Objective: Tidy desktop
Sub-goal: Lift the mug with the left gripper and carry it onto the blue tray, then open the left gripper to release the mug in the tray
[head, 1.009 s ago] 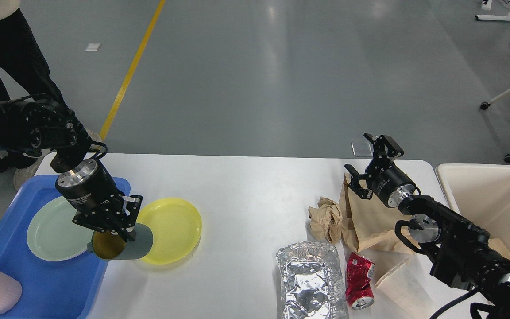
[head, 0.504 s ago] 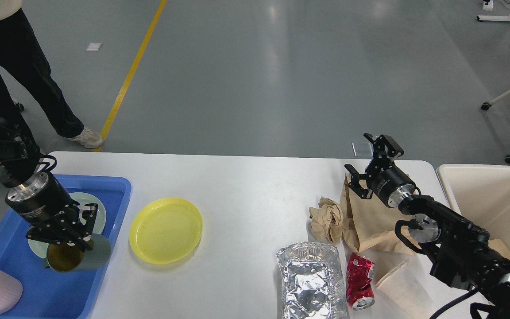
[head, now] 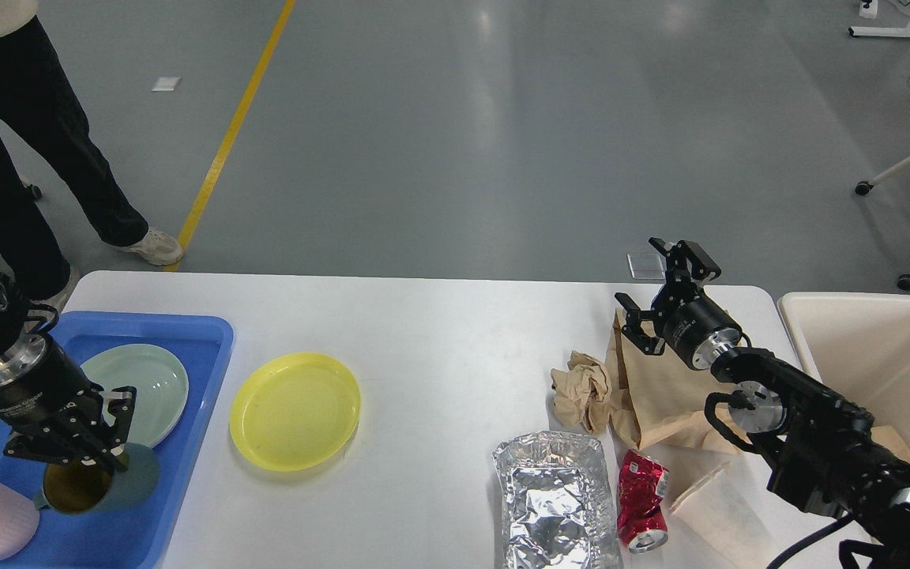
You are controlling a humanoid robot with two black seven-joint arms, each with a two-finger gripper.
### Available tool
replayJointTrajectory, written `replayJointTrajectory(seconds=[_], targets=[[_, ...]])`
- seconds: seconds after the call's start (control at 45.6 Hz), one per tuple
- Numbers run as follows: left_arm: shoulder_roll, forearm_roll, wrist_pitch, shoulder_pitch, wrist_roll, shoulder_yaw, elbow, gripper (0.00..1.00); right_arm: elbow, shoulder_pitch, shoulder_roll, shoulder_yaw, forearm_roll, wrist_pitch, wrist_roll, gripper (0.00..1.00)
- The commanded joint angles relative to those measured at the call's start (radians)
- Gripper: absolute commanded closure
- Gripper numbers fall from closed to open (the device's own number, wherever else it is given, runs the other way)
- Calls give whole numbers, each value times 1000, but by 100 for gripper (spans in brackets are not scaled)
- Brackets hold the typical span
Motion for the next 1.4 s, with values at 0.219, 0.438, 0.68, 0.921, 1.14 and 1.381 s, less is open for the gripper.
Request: replayJointTrajectory(seconds=[0.219,0.438,0.68,0.921,1.14,1.381], targets=[[-11,-2,0,95,-2,-30,86,100,0,0,0,0,0,0,0,0],[-11,-2,0,129,-2,-44,103,100,0,0,0,0,0,0,0,0],[-2,-3,0,130,-1,-44,103,99,0,0,0,0,0,0,0,0],[-3,-3,0,138,-2,-46,103,99,0,0,0,0,0,0,0,0],[-5,-5,0,168,-7,-72,103,99,0,0,0,0,0,0,0,0],[-5,-5,0,224,-1,-93,120,98,0,0,0,0,0,0,0,0]])
